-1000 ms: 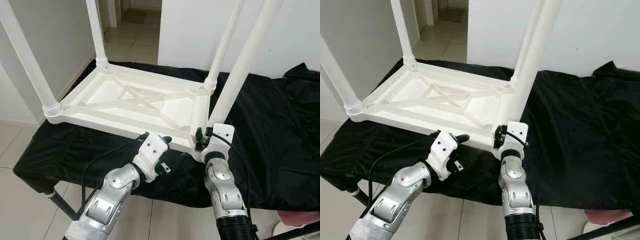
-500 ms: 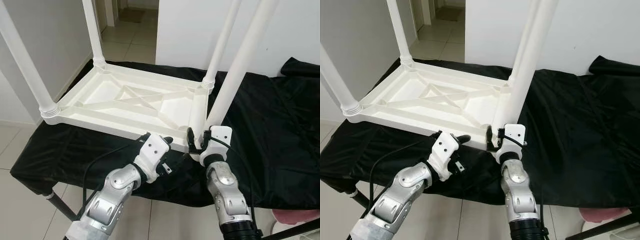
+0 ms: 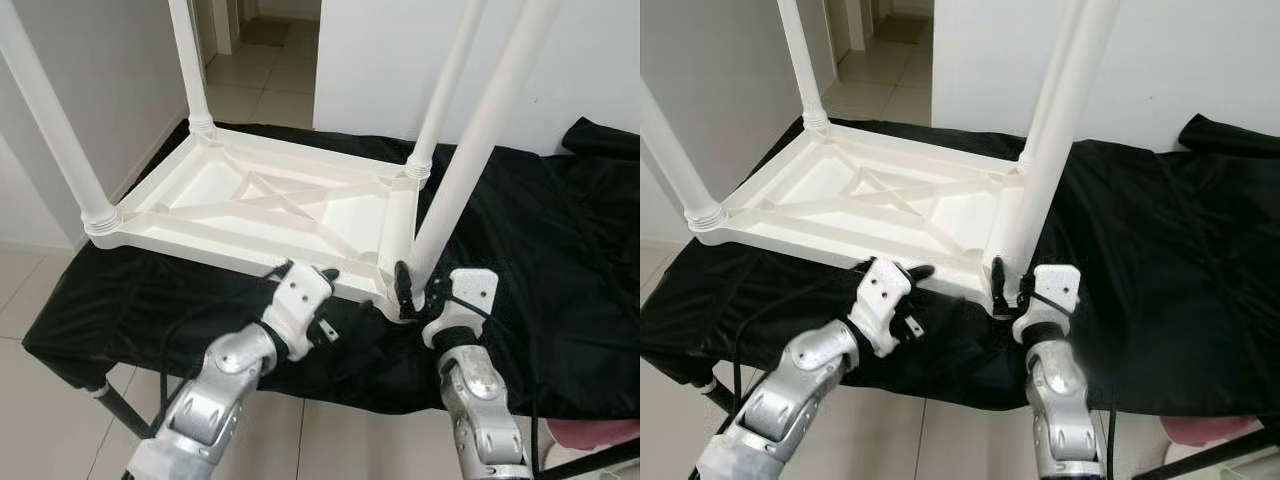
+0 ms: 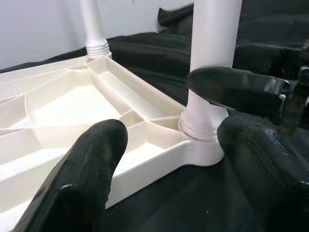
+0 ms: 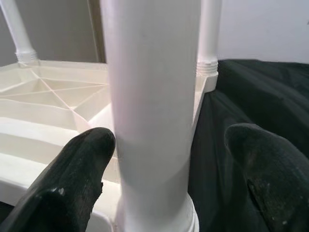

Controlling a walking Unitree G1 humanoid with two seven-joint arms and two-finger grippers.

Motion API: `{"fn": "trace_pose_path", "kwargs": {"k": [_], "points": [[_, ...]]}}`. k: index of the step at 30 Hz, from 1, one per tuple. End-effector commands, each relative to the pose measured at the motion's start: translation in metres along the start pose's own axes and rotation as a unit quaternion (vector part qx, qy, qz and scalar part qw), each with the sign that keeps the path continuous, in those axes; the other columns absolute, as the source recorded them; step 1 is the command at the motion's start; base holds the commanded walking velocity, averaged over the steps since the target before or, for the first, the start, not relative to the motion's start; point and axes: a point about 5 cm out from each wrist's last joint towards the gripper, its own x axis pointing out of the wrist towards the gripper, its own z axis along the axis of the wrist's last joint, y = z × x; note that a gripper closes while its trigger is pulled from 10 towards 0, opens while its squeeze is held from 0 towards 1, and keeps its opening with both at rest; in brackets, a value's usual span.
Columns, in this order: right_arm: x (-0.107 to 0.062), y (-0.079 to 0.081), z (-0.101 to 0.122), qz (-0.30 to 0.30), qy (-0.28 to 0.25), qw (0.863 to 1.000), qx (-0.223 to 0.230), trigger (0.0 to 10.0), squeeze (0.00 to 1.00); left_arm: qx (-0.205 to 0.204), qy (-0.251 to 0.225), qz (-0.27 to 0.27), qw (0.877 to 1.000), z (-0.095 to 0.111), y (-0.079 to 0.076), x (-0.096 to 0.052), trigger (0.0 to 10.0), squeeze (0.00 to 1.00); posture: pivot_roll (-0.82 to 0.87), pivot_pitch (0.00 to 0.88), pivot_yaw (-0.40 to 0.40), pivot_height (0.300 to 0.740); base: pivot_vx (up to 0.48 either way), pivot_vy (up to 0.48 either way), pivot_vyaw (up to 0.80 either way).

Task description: Building children table

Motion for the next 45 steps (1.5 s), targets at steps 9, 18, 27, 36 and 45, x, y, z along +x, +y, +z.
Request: {"fn": "trace_pose_path", "kwargs": {"k": [9, 18, 27, 36, 45], "points": [[-0.020, -0.003, 0.005, 0.016, -0.013, 1.000, -0.015, 10.0, 0.00, -0.006, -0.014, -0.012, 1.000, 0.005, 0.007, -0.002, 10.0, 0.00, -0.02, 0.027, -0.012, 0.740, 0.000, 0.000, 0.00], [-0.042, -0.005, -0.002, 0.061, 0.006, 0.997, -0.041, 10.0, 0.00, 0.008, 0.004, -0.010, 1.000, 0.003, 0.024, -0.016, 10.0, 0.00, -0.02, 0.040, 0.006, 0.740, 0.000, 0.000, 0.00], [-0.032, 0.019, -0.011, 0.189, 0.033, 0.981, -0.011, 10.0, 0.00, 0.016, -0.019, 0.081, 0.996, 0.014, 0.060, -0.012, 10.0, 0.00, -0.01, 0.046, 0.017, 0.740, 0.000, 0.000, 0.00], [-0.026, 0.025, -0.017, 0.238, 0.054, 0.970, 0.012, 10.0, 0.00, 0.028, -0.031, 0.139, 0.989, 0.021, 0.080, -0.011, 10.0, 0.00, 0.00, 0.036, 0.013, 0.740, 0.000, 0.000, 0.00], [0.001, 0.022, -0.022, 0.249, 0.051, 0.967, 0.012, 10.0, 0.00, 0.045, -0.042, 0.181, 0.982, 0.027, 0.099, -0.011, 10.0, 0.00, 0.01, 0.030, 0.025, 0.740, 0.000, 0.000, 0.00]]}}
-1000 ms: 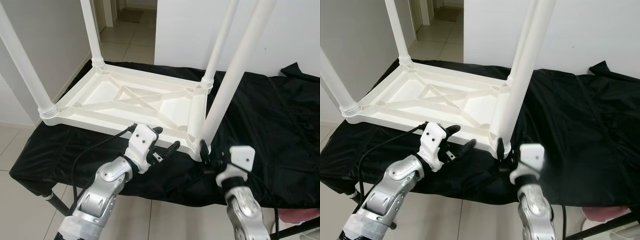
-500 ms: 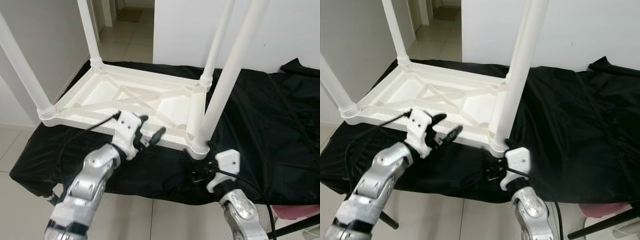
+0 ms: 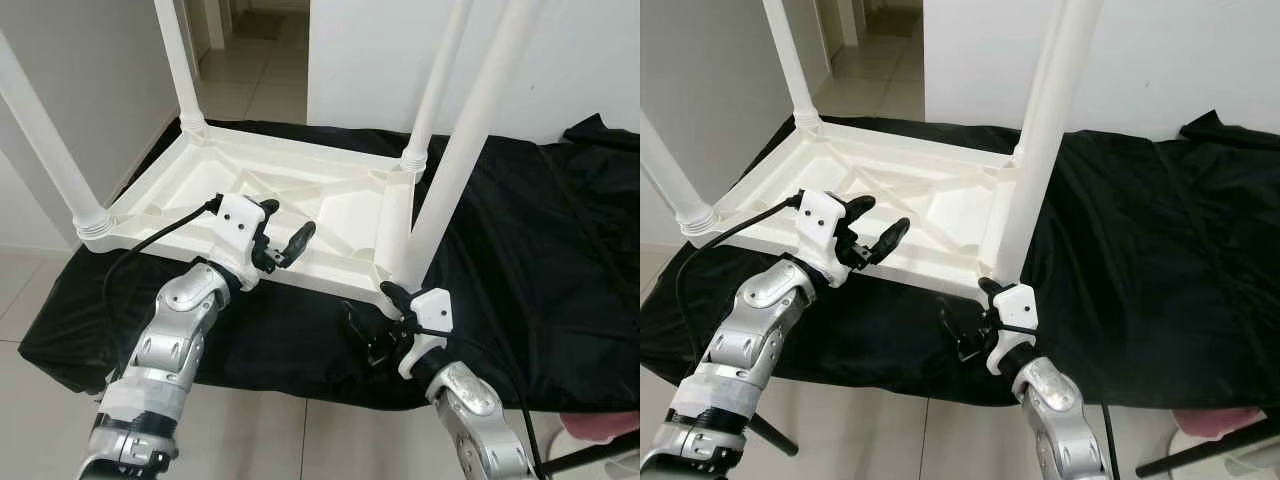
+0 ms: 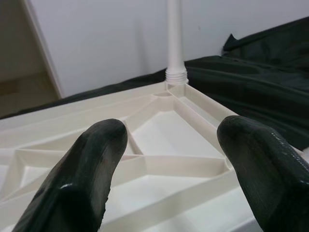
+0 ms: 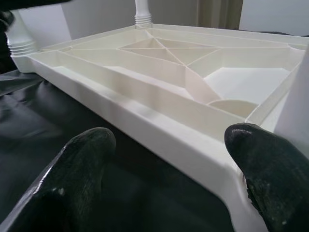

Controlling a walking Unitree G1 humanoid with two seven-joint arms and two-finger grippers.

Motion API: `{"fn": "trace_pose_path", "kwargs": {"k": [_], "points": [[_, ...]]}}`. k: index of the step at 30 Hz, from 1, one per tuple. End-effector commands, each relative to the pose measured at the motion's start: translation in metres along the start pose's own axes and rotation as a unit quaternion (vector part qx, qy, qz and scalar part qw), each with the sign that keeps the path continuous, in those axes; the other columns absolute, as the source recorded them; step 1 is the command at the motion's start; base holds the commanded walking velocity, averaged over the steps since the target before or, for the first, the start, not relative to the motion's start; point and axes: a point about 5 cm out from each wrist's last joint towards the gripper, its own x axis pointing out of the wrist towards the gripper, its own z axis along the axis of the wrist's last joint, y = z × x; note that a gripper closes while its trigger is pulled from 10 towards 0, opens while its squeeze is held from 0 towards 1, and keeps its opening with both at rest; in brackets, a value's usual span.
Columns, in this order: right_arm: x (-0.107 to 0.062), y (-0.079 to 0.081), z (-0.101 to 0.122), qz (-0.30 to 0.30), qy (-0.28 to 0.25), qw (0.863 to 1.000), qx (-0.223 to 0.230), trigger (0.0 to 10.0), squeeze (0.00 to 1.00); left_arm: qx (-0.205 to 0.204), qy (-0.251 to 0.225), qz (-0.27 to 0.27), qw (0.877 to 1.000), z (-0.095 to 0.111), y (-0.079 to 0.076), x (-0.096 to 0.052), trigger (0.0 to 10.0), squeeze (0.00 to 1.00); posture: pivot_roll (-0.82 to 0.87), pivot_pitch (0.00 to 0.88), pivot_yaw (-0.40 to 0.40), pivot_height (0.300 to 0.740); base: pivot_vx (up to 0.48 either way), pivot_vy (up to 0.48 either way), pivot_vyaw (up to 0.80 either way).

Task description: Building children table

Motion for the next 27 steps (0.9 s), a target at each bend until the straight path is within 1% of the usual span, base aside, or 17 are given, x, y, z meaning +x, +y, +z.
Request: {"fn": "trace_pose_path", "kwargs": {"k": [1, 5, 9, 12, 13, 14, 15, 17, 19, 20, 22, 25, 26, 27], "points": [[0.006, -0.007, -0.002, -0.006, -0.002, 1.000, 0.011, 10.0, 0.00, 0.001, -0.002, 0.060, 0.998, 0.000, 0.008, 0.001, 10.0, 0.00, 0.02, 0.027, 0.025, 0.740, 0.000, 0.000, 0.00], [0.011, -0.010, -0.002, -0.007, -0.004, 1.000, 0.016, 10.0, 0.00, -0.003, -0.002, 0.046, 0.999, -0.001, 0.003, 0.003, 10.0, 0.00, 0.02, 0.025, 0.027, 0.740, 0.000, 0.000, 0.00], [0.019, -0.012, 0.002, -0.033, -0.023, 0.999, 0.034, 10.0, 0.00, -0.005, 0.004, 0.034, 0.999, -0.006, -0.003, 0.005, 10.0, 0.00, 0.02, 0.023, 0.025, 0.740, 0.000, 0.000, 0.00], [0.021, -0.011, 0.003, -0.039, -0.025, 0.998, 0.038, 10.0, 0.00, -0.006, 0.006, 0.034, 0.999, -0.008, -0.003, 0.006, 10.0, 0.00, 0.02, 0.027, 0.021, 0.740, 0.000, 0.000, 0.00], [0.024, -0.010, 0.001, -0.052, -0.029, 0.997, 0.048, 10.0, 0.00, -0.008, 0.008, 0.036, 0.999, -0.010, -0.004, 0.007, 10.0, 0.00, 0.02, 0.026, 0.020, 0.740, 0.000, 0.000, 0.00], [0.024, -0.010, 0.001, -0.052, -0.029, 0.997, 0.048, 10.0, 0.00, -0.008, 0.008, 0.036, 0.999, -0.010, -0.004, 0.007, 10.0, 0.00, 0.02, 0.026, 0.020, 0.740, 0.000, 0.000, 0.00], [0.032, -0.001, 0.000, -0.058, -0.038, 0.995, 0.066, 10.0, 0.00, -0.019, 0.013, 0.045, 0.999, -0.015, -0.008, 0.011, 10.0, 0.00, 0.02, 0.027, 0.019, 0.740, 0.000, 0.000, 0.00], [0.039, 0.008, 0.003, -0.049, -0.048, 0.995, 0.075, 10.0, 0.00, -0.024, 0.014, 0.043, 0.999, -0.017, -0.014, 0.014, 10.0, 0.00, 0.01, 0.027, 0.020, 0.740, 0.000, 0.000, 0.00], [0.040, 0.011, 0.003, -0.045, -0.050, 0.995, 0.074, 10.0, 0.00, -0.024, 0.013, 0.041, 0.999, -0.017, -0.016, 0.015, 10.0, 0.00, 0.01, 0.027, 0.020, 0.740, 0.000, 0.000, 0.00], [0.040, 0.011, 0.003, -0.045, -0.050, 0.995, 0.074, 10.0, 0.00, -0.024, 0.013, 0.041, 0.999, -0.017, -0.016, 0.015, 10.0, 0.00, 0.01, 0.027, 0.020, 0.740, 0.000, 0.000, 0.00], [0.046, 0.009, 0.003, -0.057, -0.053, 0.994, 0.079, 10.0, 0.00, -0.024, 0.014, 0.048, 0.998, -0.017, -0.014, 0.017, 10.0, 0.00, 0.01, 0.030, 0.025, 0.740, 0.000, 0.000, 0.00], [0.047, 0.004, 0.004, -0.079, -0.057, 0.992, 0.087, 10.0, 0.00, -0.020, 0.014, 0.057, 0.998, -0.016, -0.010, 0.018, 10.0, 0.00, 0.01, 0.032, 0.023, 0.740, 0.000, 0.000, 0.00], [0.047, 0.000, 0.003, -0.096, -0.058, 0.990, 0.089, 10.0, 0.00, -0.016, 0.016, 0.064, 0.998, -0.016, -0.007, 0.018, 10.0, 0.00, 0.01, 0.036, 0.026, 0.740, 0.000, 0.000, 0.00], [0.047, 0.000, 0.003, -0.096, -0.058, 0.990, 0.089, 10.0, 0.00, -0.016, 0.016, 0.064, 0.998, -0.016, -0.007, 0.018, 10.0, 0.00, 0.01, 0.036, 0.026, 0.740, 0.000, 0.000, 0.00]]}}
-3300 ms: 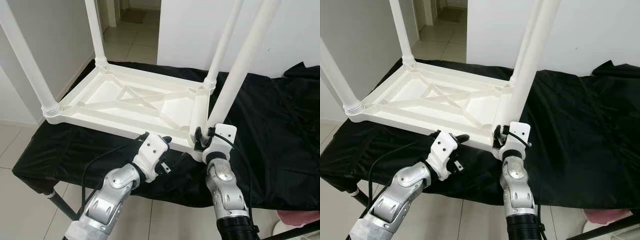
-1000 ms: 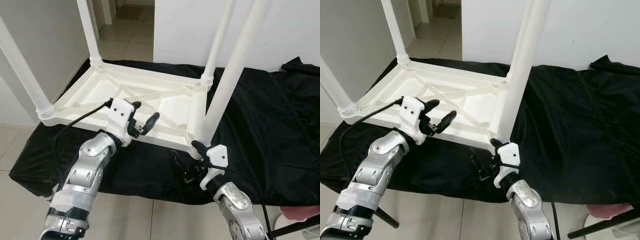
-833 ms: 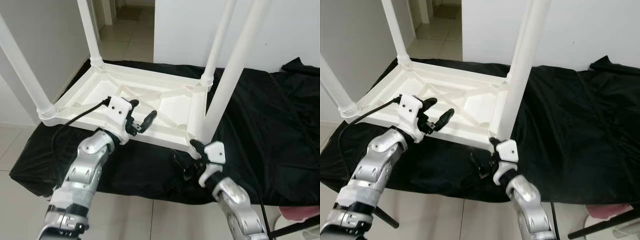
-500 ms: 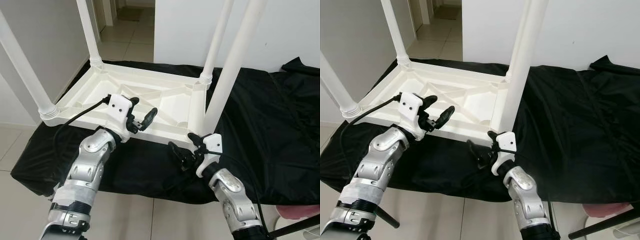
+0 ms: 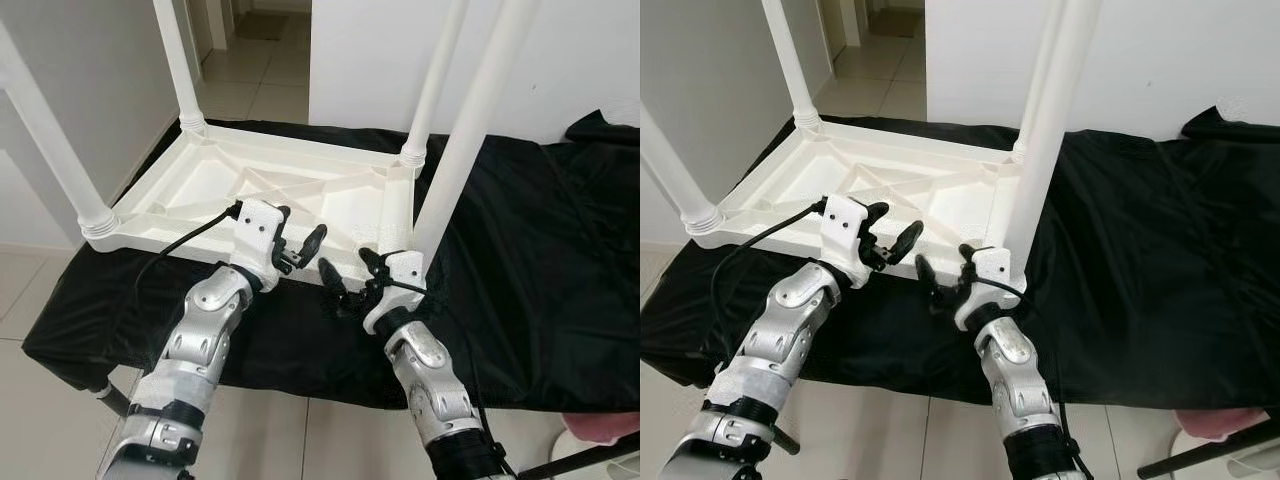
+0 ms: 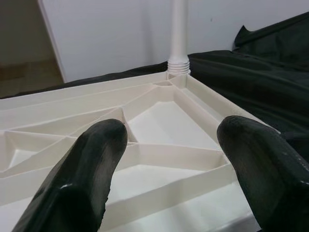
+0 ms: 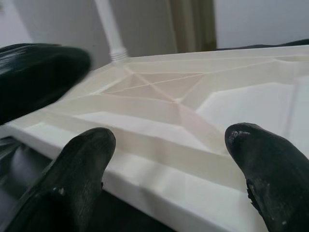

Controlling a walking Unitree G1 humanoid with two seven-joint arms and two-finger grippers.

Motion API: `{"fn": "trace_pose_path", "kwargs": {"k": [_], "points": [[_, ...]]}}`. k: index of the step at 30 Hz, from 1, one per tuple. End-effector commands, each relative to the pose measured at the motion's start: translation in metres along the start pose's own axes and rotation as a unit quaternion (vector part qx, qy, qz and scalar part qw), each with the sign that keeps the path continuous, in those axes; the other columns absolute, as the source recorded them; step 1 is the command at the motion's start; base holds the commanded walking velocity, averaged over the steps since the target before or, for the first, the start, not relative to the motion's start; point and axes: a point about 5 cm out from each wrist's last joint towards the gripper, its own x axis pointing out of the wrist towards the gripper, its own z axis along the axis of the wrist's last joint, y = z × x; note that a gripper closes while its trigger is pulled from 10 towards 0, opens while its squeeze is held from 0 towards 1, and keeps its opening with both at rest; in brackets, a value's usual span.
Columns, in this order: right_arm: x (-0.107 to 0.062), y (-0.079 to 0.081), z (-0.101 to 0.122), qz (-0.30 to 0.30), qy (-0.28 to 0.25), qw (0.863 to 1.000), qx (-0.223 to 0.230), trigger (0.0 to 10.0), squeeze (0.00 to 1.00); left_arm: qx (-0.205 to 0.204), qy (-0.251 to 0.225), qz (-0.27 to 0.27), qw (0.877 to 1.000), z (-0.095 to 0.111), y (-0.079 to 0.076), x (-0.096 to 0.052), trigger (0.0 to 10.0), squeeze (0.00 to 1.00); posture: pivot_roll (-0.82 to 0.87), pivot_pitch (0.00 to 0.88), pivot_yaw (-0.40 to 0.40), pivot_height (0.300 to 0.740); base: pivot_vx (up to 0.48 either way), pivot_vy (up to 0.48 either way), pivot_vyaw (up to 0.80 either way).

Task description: Building children table

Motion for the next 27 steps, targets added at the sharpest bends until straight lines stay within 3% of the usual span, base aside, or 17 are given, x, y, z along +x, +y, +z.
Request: {"fn": "trace_pose_path", "kwargs": {"k": [1, 8, 9, 11, 14, 15, 18, 21, 25, 27], "points": [[-0.001, -0.006, -0.001, -0.025, -0.002, 1.000, 0.006, 10.0, 0.00, 0.010, 0.001, 0.041, 0.999, 0.000, 0.007, 0.001, 10.0, 0.00, 0.01, 0.036, 0.026, 0.740, 0.000, 0.000, 0.00], [-0.009, -0.038, 0.000, -0.128, -0.009, 0.992, -0.009, 10.0, 0.00, 0.041, 0.039, 0.113, 0.992, -0.006, 0.039, -0.003, 10.0, 0.00, 0.00, 0.041, 0.030, 0.740, 0.000, 0.000, 0.00], [-0.009, -0.038, 0.000, -0.128, -0.009, 0.992, -0.009, 10.0, 0.00, 0.041, 0.039, 0.113, 0.992, -0.006, 0.039, -0.003, 10.0, 0.00, 0.00, 0.041, 0.030, 0.740, 0.000, 0.000, 0.00], [-0.014, -0.053, 0.002, -0.167, -0.013, 0.986, -0.020, 10.0, 0.00, 0.070, 0.079, 0.115, 0.988, -0.015, 0.049, -0.007, 10.0, 0.00, 0.00, 0.049, 0.040, 0.740, 0.000, 0.000, 0.00], [-0.019, -0.067, 0.005, -0.193, -0.016, 0.981, -0.033, 10.0, 0.00, 0.083, 0.102, 0.097, 0.987, -0.020, 0.053, -0.011, 10.0, 0.00, -0.01, 0.055, 0.046, 0.740, 0.000, 0.000, 0.00], [-0.019, -0.067, 0.005, -0.193, -0.016, 0.981, -0.033, 10.0, 0.00, 0.083, 0.102, 0.097, 0.987, -0.020, 0.053, -0.011, 10.0, 0.00, -0.01, 0.055, 0.046, 0.740, 0.000, 0.000, 0.00], [-0.028, -0.087, 0.009, -0.217, -0.015, 0.975, -0.050, 10.0, 0.00, 0.099, 0.126, 0.050, 0.986, -0.027, 0.048, -0.013, 10.0, 0.00, -0.01, 0.061, 0.054, 0.740, 0.000, 0.000, 0.00], [-0.030, -0.091, 0.010, -0.222, -0.015, 0.973, -0.059, 10.0, 0.00, 0.106, 0.128, 0.036, 0.985, -0.029, 0.046, -0.014, 10.0, 0.00, -0.01, 0.061, 0.059, 0.740, 0.000, 0.000, 0.00], [-0.039, -0.109, 0.013, -0.247, -0.013, 0.966, -0.077, 10.0, 0.00, 0.090, 0.127, -0.012, 0.988, -0.034, 0.035, -0.017, 10.0, 0.00, -0.01, 0.055, 0.066, 0.740, 0.000, 0.000, 0.00], [-0.046, -0.124, 0.018, -0.271, -0.017, 0.958, -0.089, 10.0, 0.00, 0.097, 0.128, -0.058, 0.985, -0.036, 0.026, -0.017, 10.0, 0.00, -0.01, 0.049, 0.082, 0.740, 0.000, 0.000, 0.00]]}}
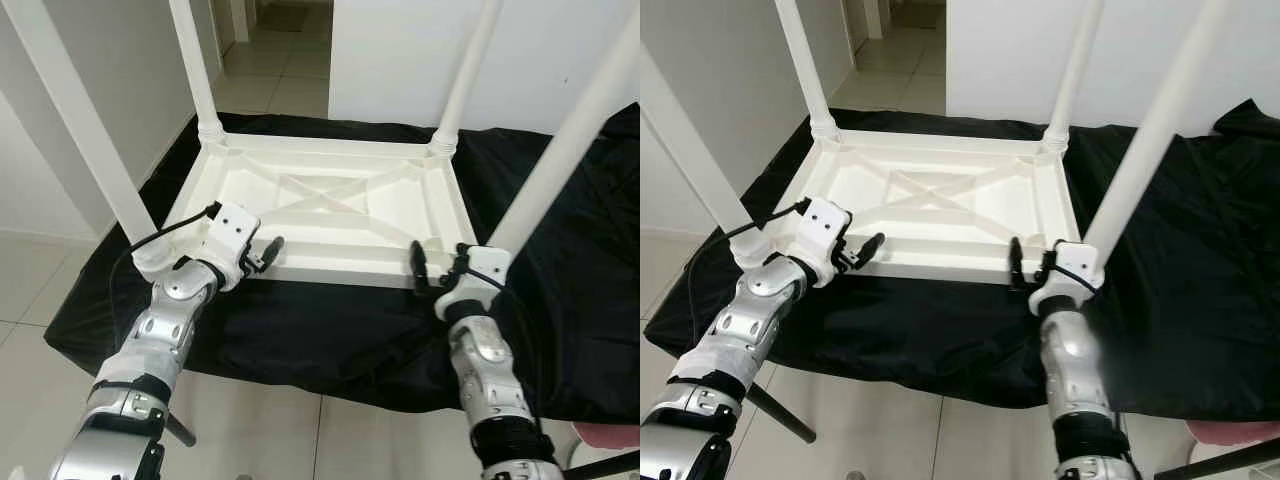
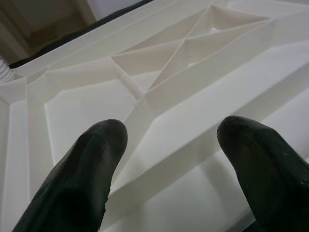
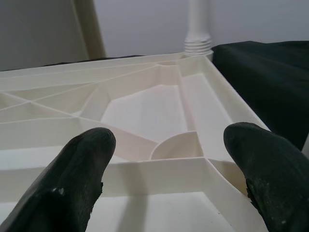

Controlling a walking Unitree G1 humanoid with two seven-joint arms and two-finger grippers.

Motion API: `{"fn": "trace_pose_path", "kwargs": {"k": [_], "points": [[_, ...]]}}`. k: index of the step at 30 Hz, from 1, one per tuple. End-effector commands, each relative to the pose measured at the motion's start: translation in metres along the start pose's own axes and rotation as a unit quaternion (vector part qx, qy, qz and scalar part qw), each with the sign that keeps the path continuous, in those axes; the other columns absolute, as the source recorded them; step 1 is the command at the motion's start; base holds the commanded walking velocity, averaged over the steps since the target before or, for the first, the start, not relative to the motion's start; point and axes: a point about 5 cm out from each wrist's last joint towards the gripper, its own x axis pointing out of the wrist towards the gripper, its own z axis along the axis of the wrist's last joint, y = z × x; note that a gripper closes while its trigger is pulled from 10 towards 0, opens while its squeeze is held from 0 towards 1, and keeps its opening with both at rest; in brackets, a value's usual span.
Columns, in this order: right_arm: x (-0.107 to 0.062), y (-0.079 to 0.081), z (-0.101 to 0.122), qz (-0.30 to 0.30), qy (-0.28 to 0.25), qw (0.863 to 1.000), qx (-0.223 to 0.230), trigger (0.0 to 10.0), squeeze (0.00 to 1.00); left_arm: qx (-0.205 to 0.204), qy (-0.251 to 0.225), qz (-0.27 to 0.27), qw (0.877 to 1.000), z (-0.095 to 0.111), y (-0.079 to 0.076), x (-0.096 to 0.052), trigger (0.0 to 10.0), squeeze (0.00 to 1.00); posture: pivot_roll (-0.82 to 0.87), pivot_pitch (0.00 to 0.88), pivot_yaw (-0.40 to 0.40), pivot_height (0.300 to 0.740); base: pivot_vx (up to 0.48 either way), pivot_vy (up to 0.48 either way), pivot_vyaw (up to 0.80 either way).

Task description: Building children table

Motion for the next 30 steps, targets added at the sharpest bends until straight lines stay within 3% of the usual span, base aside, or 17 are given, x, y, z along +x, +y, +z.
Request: {"fn": "trace_pose_path", "kwargs": {"k": [1, 7, 8, 14, 20, 24, 25, 30], "points": [[-0.006, -0.032, -0.007, -0.068, 0.015, 0.998, -0.006, 10.0, 0.00, 0.015, -0.002, -0.074, 0.997, -0.002, -0.014, -0.001, 10.0, 0.00, -0.01, 0.049, 0.082, 0.740, 0.000, 0.000, 0.00], [-0.006, -0.043, -0.005, -0.092, 0.010, 0.996, -0.007, 10.0, 0.00, -0.013, -0.016, -0.112, 0.993, -0.001, -0.022, -0.002, 10.0, 0.00, -0.01, 0.032, 0.085, 0.740, 0.000, 0.000, 0.00], [-0.004, -0.038, -0.002, -0.090, 0.002, 0.996, 0.000, 10.0, 0.00, -0.028, -0.038, -0.168, 0.985, 0.006, -0.034, -0.006, 10.0, 0.00, -0.01, 0.026, 0.089, 0.740, 0.000, 0.000, 0.00], [-0.004, -0.027, -0.003, -0.076, 0.000, 0.997, 0.007, 10.0, 0.00, -0.042, -0.051, -0.207, 0.976, 0.008, -0.048, -0.009, 10.0, 0.00, -0.01, 0.024, 0.089, 0.740, 0.000, 0.000, 0.00], [0.000, -0.001, -0.006, -0.044, -0.004, 0.999, 0.026, 10.0, 0.00, -0.057, -0.063, -0.254, 0.963, 0.012, -0.070, -0.014, 10.0, 0.00, 0.00, 0.010, 0.075, 0.740, 0.000, 0.000, 0.00], [0.000, 0.007, -0.006, -0.035, -0.006, 0.999, 0.034, 10.0, 0.00, -0.045, -0.058, -0.259, 0.963, 0.009, -0.078, -0.014, 10.0, 0.00, 0.00, 0.012, 0.068, 0.740, 0.000, 0.000, 0.00], [0.000, 0.017, -0.004, -0.024, -0.009, 0.999, 0.041, 10.0, 0.00, -0.041, -0.050, -0.251, 0.966, 0.006, -0.082, -0.014, 10.0, 0.00, 0.00, 0.013, 0.066, 0.740, 0.000, 0.000, 0.00], [-0.003, 0.029, -0.001, -0.007, -0.013, 0.999, 0.049, 10.0, 0.00, -0.044, -0.029, -0.228, 0.972, 0.000, -0.084, -0.011, 10.0, 0.00, -0.01, 0.024, 0.061, 0.740, 0.000, 0.000, 0.00]]}}
